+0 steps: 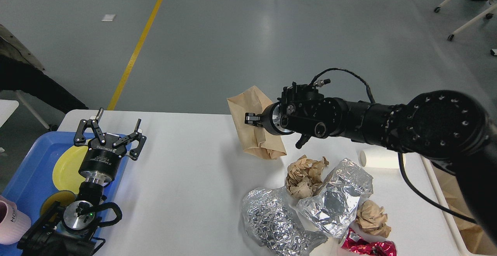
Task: Tidy desktop
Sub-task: 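Lift the brown paper bag and carry it to the white bin, then release the brown paper bag into the bin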
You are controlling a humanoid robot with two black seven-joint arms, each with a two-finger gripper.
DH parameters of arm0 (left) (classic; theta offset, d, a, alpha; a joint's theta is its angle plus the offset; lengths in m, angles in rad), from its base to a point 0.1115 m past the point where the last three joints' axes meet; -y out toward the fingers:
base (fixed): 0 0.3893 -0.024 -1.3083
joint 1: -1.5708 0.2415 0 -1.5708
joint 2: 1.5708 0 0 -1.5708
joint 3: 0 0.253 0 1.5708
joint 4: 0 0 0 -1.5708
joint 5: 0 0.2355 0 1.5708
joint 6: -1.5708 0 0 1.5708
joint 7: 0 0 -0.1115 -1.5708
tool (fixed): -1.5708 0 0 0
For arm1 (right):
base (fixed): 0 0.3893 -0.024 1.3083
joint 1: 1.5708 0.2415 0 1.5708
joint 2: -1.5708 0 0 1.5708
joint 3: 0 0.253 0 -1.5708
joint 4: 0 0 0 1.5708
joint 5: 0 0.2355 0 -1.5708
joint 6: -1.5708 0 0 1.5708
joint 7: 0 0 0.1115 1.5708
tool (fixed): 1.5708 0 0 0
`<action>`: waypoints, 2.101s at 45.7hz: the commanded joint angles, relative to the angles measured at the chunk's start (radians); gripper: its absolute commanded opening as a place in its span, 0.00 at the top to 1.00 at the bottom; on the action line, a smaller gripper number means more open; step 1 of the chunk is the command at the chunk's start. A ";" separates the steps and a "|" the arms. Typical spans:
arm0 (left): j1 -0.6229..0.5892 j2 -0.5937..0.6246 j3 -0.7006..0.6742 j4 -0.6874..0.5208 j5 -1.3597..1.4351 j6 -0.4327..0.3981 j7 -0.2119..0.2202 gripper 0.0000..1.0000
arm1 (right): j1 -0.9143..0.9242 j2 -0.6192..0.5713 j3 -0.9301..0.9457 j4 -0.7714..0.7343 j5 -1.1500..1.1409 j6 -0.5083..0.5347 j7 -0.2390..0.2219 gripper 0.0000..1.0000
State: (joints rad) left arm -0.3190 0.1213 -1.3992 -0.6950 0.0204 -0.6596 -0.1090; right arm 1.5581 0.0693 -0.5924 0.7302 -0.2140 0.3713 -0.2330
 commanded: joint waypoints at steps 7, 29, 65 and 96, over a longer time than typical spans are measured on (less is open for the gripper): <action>0.000 -0.002 0.000 0.000 0.000 0.000 -0.001 0.03 | 0.364 -0.141 -0.217 0.055 0.211 0.359 0.000 1.00; 0.000 0.000 -0.001 0.000 0.000 0.000 -0.001 0.03 | 0.826 -0.321 -0.699 0.689 0.355 0.410 0.003 1.00; 0.000 0.000 -0.001 0.000 0.000 0.000 -0.001 0.03 | 0.371 -0.878 -0.871 0.367 0.366 0.087 0.015 1.00; 0.000 0.000 -0.001 0.000 0.000 0.000 -0.001 0.03 | -0.878 -0.479 -0.265 -0.692 0.369 -0.172 0.026 1.00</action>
State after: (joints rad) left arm -0.3191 0.1211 -1.4006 -0.6947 0.0198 -0.6596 -0.1105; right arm 0.7500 -0.4679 -0.8626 0.0818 0.1546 0.2870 -0.2081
